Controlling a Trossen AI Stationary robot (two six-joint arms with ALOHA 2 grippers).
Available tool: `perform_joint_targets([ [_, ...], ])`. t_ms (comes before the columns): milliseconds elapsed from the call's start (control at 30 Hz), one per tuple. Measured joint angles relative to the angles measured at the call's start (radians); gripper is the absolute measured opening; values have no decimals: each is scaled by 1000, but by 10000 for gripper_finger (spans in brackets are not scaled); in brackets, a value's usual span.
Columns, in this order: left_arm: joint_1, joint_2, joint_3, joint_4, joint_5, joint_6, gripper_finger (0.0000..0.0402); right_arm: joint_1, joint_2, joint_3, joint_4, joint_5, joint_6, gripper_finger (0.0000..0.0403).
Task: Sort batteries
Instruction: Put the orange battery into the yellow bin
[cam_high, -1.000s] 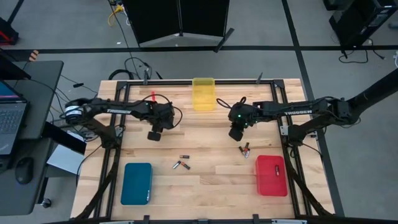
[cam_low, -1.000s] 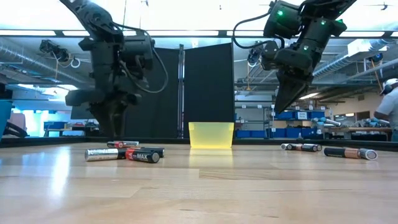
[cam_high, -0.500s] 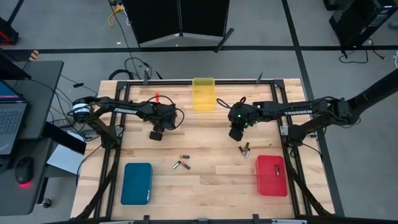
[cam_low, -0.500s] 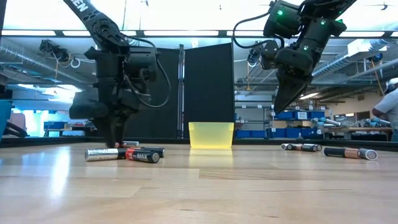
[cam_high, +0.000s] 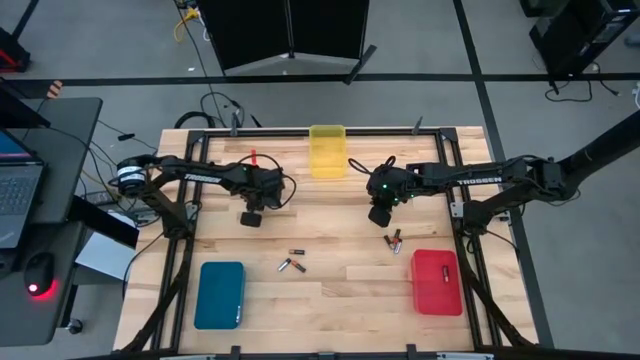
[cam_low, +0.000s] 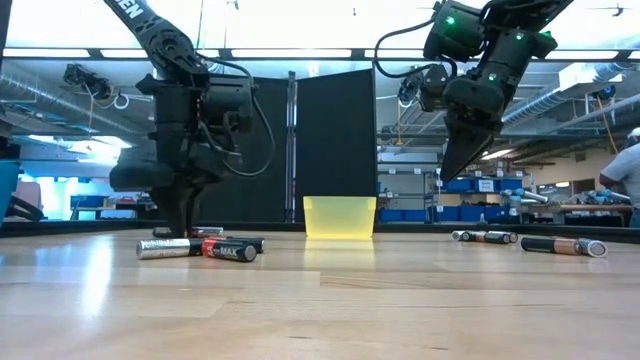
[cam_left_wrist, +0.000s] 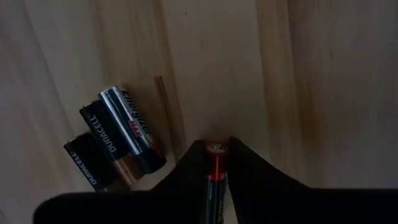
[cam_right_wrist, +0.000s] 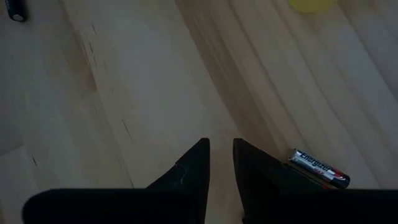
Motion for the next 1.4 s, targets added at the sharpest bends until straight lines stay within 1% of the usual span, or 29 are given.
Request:
perform_joint_targets([
  [167,-22,2,11,-34,17,-54,45,1,0,0,0,0,0,83],
  [333,-36,10,80,-112,50,-130,45,2,0,0,0,0,2,79],
  [467,-24,7,178,-140,97,-174,45,13,-3,0,-16,-1,14,74],
  [567,0,7,267,-173,118,-176,45,32,-22,0,-41,-6,18,71],
  [667,37,9,371,-225,121,-157,45,50,-49,0,-48,-7,24,69],
  [800,96,46,528,-271,116,-141,45,67,-88,0,-48,-8,29,66],
  [1000,165,190,787,-346,113,-98,45,71,-117,0,-53,-7,45,63],
  [1167,201,330,981,-345,205,-75,45,71,-118,0,-53,-5,35,64],
  [1400,208,548,1224,-332,226,-19,45,71,-118,0,-53,10,26,60],
])
